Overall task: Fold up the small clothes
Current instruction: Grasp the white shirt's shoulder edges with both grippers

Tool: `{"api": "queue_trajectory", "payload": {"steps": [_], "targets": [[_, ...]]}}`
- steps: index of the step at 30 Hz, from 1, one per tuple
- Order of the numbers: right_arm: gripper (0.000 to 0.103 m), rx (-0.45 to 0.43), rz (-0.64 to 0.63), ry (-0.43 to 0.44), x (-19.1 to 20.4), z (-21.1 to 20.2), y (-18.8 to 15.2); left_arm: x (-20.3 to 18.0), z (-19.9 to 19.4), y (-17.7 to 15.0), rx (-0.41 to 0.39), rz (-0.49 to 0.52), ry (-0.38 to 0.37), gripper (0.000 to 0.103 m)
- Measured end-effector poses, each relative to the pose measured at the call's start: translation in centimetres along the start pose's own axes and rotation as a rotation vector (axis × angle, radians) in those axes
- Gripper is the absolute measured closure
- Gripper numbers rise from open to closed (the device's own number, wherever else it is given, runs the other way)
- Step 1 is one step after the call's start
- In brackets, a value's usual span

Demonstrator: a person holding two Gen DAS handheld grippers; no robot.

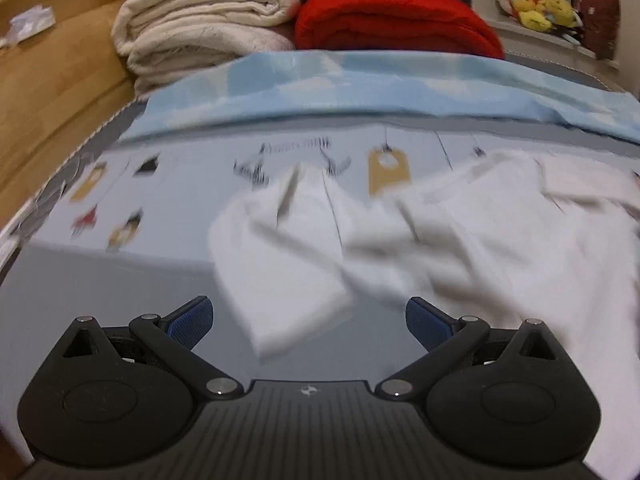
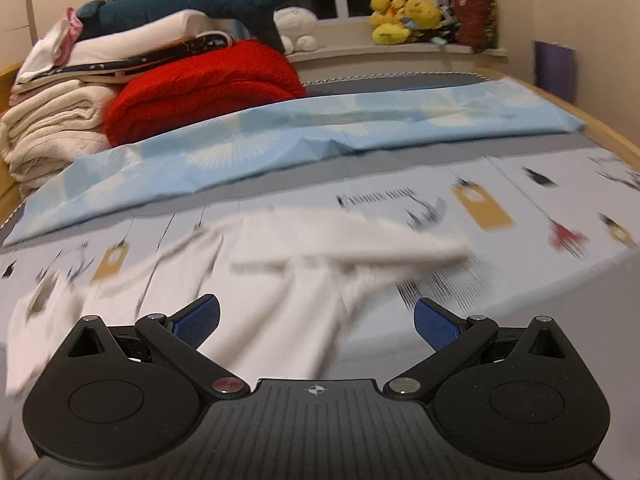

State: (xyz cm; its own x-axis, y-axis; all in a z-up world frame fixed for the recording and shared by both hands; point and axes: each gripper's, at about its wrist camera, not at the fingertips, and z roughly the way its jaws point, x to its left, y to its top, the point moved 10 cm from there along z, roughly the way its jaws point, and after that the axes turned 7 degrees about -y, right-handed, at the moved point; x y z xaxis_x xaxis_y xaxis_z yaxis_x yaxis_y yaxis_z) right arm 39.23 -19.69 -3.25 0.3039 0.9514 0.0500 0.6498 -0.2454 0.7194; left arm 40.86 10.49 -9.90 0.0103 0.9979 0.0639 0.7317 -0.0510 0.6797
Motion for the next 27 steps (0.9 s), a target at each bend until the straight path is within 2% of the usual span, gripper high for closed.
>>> {"api": "queue_trajectory", "payload": {"steps": [3,5,9,11,12,13,14,15,16,18,22,24,25,27], "targets": [[0.001,0.012,-0.002,-0.015,1.7,6.9,4.3,-0.7,5.9,4.8,0.019,0.003,-0.037,0.000],[0.001,0.072,-0.015,0.000,3.1,11.8,5.8,-2.1,9.8,7.3,0.054,0.020,-0.086,0.000],[0.001,0.237,-0.064,0.032,4.6,18.5,4.2,-5.7,16.1,8.7,0.165,0.054,-0.209,0.000],[0.004,0.257,-0.166,-0.009,4.9,20.3,2.9,-7.7,18.3,8.5,0.203,0.097,-0.263,0.003],[0.026,0.239,-0.234,-0.040,4.9,20.8,2.4,-8.6,19.1,8.4,0.198,0.135,-0.284,0.024],[0.064,0.234,-0.269,-0.051,5.0,21.0,2.1,-9.2,19.6,8.1,0.187,0.183,-0.285,0.083],[0.077,0.232,-0.254,-0.015,5.0,20.7,2.1,-9.6,20.1,7.7,0.200,0.220,-0.265,0.085],[0.088,0.216,-0.204,0.022,4.7,20.0,2.5,-9.6,20.1,7.9,0.187,0.213,-0.259,0.090],[0.089,0.169,-0.176,0.012,4.0,19.0,3.3,-9.3,19.7,8.2,0.177,0.187,-0.268,0.094],[0.090,0.051,-0.165,-0.021,2.4,16.0,5.5,-8.2,18.0,9.5,0.129,0.131,-0.255,0.095],[0.091,-0.163,-0.114,-0.070,-2.2,6.4,10.4,-4.4,10.1,12.7,-0.038,0.085,-0.197,0.095],[0.091,-0.242,-0.083,-0.090,-5.0,0.9,12.4,-3.2,5.2,14.1,-0.127,0.116,-0.184,0.095],[0.091,-0.273,-0.071,-0.129,-6.8,-1.9,13.1,-3.0,3.0,14.4,-0.159,0.135,-0.173,0.095],[0.090,-0.271,-0.021,-0.211,-11.0,-6.1,13.7,-2.5,-0.6,14.6,-0.189,0.172,-0.145,0.095]]}}
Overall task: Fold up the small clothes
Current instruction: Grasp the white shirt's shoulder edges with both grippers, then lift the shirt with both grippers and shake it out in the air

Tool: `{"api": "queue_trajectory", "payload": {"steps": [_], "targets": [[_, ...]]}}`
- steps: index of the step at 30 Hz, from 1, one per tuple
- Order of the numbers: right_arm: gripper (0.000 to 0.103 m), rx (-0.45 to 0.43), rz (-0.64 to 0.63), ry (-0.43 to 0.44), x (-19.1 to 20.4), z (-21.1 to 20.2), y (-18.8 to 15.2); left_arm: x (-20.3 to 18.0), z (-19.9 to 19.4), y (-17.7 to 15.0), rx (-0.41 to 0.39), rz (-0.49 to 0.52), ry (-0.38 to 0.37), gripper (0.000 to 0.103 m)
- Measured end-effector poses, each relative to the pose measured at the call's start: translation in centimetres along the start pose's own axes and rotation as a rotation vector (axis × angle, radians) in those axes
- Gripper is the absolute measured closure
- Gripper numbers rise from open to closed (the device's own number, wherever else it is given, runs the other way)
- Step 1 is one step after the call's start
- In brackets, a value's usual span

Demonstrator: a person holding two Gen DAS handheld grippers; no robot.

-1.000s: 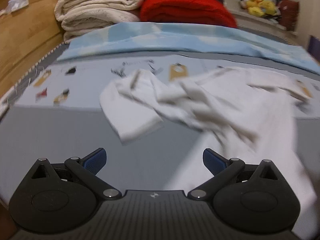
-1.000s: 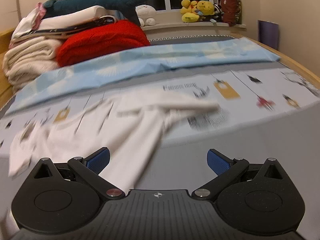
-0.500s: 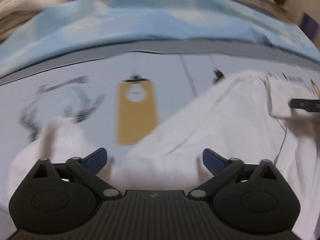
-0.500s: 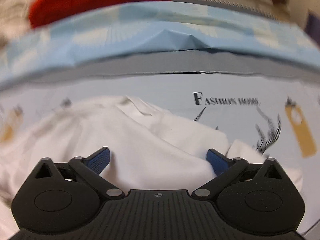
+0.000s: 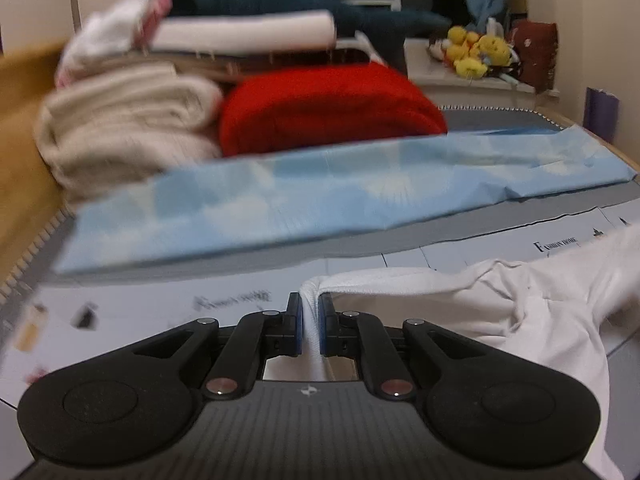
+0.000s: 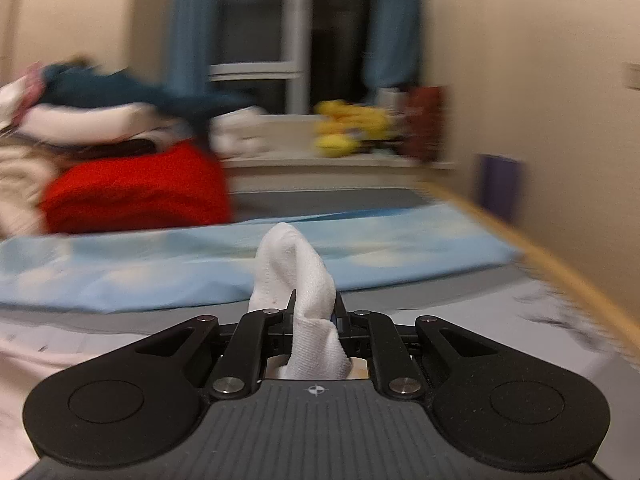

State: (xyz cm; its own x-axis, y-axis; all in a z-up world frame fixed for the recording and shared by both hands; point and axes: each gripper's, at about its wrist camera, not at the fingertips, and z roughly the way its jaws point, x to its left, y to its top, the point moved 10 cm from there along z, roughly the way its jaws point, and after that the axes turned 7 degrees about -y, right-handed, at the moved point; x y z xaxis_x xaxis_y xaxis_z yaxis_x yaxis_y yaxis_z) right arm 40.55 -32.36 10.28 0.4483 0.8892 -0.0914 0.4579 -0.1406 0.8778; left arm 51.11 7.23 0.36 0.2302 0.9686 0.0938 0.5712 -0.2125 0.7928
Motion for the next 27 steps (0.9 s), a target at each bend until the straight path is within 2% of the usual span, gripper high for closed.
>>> {"api": "queue_trajectory", "payload": {"steps": [2,3,4,6,7,8,9,11,13,15,16,19,21,24,26,27], "targets": [[0.088,0.110,0.047,-0.105,-4.8,-0.8,-0.9,-0.2,-2.4,-0.1,0.011,0.022,0.031,0.095],[0.080,0.189,0.063,-0.195,-7.4,-0.5,-2.4,-0.5,-3.4,-0.4,0.013,0.035,0.039,0.095],[0.058,0.264,0.050,-0.267,-9.1,0.0,-4.1,-0.9,-4.5,-0.7,0.009,0.050,0.046,0.095],[0.023,0.468,-0.071,-0.351,-11.0,0.8,-9.3,-1.9,-6.5,-1.6,0.009,0.075,0.052,0.095],[0.027,0.473,-0.111,-0.355,-11.0,0.5,-10.7,-2.3,-7.5,-2.0,0.009,0.088,0.047,0.095],[0.026,0.441,-0.139,-0.335,-10.3,0.0,-11.6,-2.9,-8.6,-2.6,0.008,0.098,0.044,0.095],[0.025,0.409,-0.156,-0.281,-9.1,-0.5,-12.2,-3.3,-9.4,-3.4,0.011,0.110,0.043,0.095],[0.024,0.362,-0.143,-0.091,-5.2,-1.2,-13.0,-4.0,-10.2,-4.7,0.015,0.128,0.041,0.095],[0.024,0.329,-0.160,0.142,0.3,-1.7,-13.4,-4.0,-10.7,-5.9,0.021,0.133,0.045,0.095],[0.021,0.282,-0.219,0.290,5.6,-1.5,-13.4,-3.9,-10.8,-6.7,0.023,0.128,0.043,0.095],[0.021,0.254,-0.262,0.333,8.5,-1.1,-13.3,-3.8,-10.8,-7.0,0.025,0.122,0.041,0.095],[0.020,0.198,-0.360,0.421,14.9,0.4,-13.9,-3.1,-10.5,-7.7,0.030,0.112,0.039,0.095],[0.020,0.192,-0.397,0.446,17.9,2.4,-14.6,-2.6,-10.2,-8.0,0.032,0.115,0.040,0.095],[0.020,0.225,-0.432,0.420,19.9,5.3,-15.6,-2.0,-9.4,-8.5,0.036,0.127,0.045,0.094],[0.022,0.302,-0.409,0.405,20.5,7.5,-16.7,-1.3,-8.6,-9.0,0.052,0.129,0.064,0.094],[0.052,0.331,-0.371,0.407,20.0,7.9,-17.1,-0.9,-8.0,-9.4,0.068,0.119,0.073,0.094]]}}
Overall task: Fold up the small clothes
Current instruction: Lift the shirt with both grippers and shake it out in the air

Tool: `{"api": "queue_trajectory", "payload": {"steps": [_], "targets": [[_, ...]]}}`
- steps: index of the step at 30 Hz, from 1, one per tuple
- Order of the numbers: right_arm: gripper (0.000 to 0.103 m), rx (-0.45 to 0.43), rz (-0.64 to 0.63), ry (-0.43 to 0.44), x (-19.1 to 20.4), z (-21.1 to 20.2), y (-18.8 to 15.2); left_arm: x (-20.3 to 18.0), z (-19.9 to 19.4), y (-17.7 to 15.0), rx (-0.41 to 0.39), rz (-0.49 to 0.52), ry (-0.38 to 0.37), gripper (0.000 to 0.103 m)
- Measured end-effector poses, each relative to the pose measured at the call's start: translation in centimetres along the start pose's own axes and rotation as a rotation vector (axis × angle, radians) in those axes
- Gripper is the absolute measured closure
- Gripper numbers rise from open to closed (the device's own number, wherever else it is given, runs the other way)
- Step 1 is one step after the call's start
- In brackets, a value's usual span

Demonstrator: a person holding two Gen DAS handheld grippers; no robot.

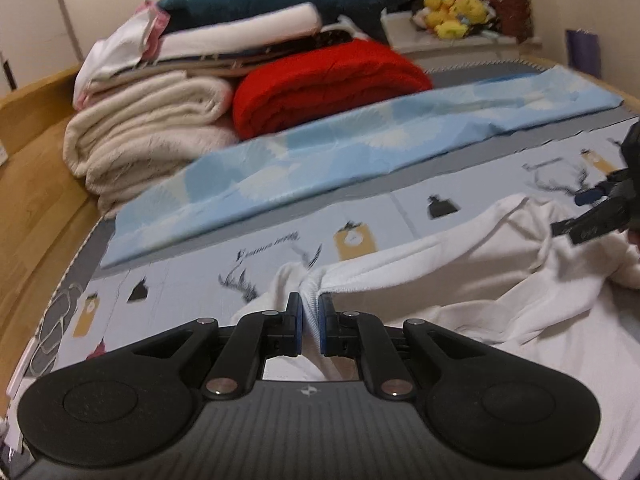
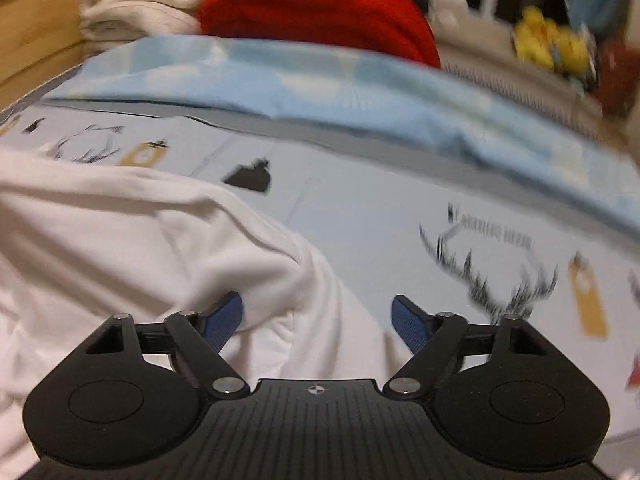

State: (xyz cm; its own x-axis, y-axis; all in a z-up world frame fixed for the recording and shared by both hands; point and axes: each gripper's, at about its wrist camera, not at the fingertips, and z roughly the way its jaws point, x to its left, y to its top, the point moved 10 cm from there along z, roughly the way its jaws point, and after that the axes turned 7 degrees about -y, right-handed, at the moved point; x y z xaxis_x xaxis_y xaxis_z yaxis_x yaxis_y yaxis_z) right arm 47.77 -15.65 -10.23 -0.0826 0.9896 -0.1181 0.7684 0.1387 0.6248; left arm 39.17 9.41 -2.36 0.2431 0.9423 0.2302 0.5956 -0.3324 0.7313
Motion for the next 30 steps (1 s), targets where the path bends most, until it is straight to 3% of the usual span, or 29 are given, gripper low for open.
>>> {"api": "queue_trajectory", "payload": {"steps": [1,2,4,6,11,14,22,26,30], "targets": [[0.101,0.009,0.044,0.044,-0.2,0.1,0.0,0.3,0.4,-0.4,0.012,-0.011,0.003,0.094],[0.103,0.019,0.074,0.059,-0.4,-0.2,-0.1,0.6,0.6,-0.6,0.017,-0.023,0.009,0.094],[0.103,-0.072,0.058,0.000,-0.7,-3.0,0.2,1.3,0.0,-0.7,0.006,-0.046,0.026,0.094],[0.103,-0.190,0.096,-0.064,-1.6,-8.4,0.5,1.9,-2.0,-0.1,-0.032,-0.086,0.039,0.094],[0.103,-0.485,0.235,-0.129,-6.9,-25.2,2.2,1.4,-10.3,3.4,-0.208,-0.118,0.072,0.094],[0.103,-0.625,0.278,-0.153,-8.8,-34.9,2.2,0.9,-17.7,6.1,-0.355,-0.105,0.101,0.094],[0.103,-1.072,0.241,-0.264,-10.1,-60.7,-0.5,-0.1,-40.5,11.4,-0.766,-0.074,0.204,0.094],[0.103,-1.167,0.207,-0.296,-10.0,-67.3,-2.4,-0.9,-47.7,11.9,-0.875,-0.033,0.247,0.094],[0.103,-1.182,0.168,-0.297,-10.2,-69.2,-3.3,-1.0,-49.6,12.5,-0.877,-0.025,0.243,0.094]]}}
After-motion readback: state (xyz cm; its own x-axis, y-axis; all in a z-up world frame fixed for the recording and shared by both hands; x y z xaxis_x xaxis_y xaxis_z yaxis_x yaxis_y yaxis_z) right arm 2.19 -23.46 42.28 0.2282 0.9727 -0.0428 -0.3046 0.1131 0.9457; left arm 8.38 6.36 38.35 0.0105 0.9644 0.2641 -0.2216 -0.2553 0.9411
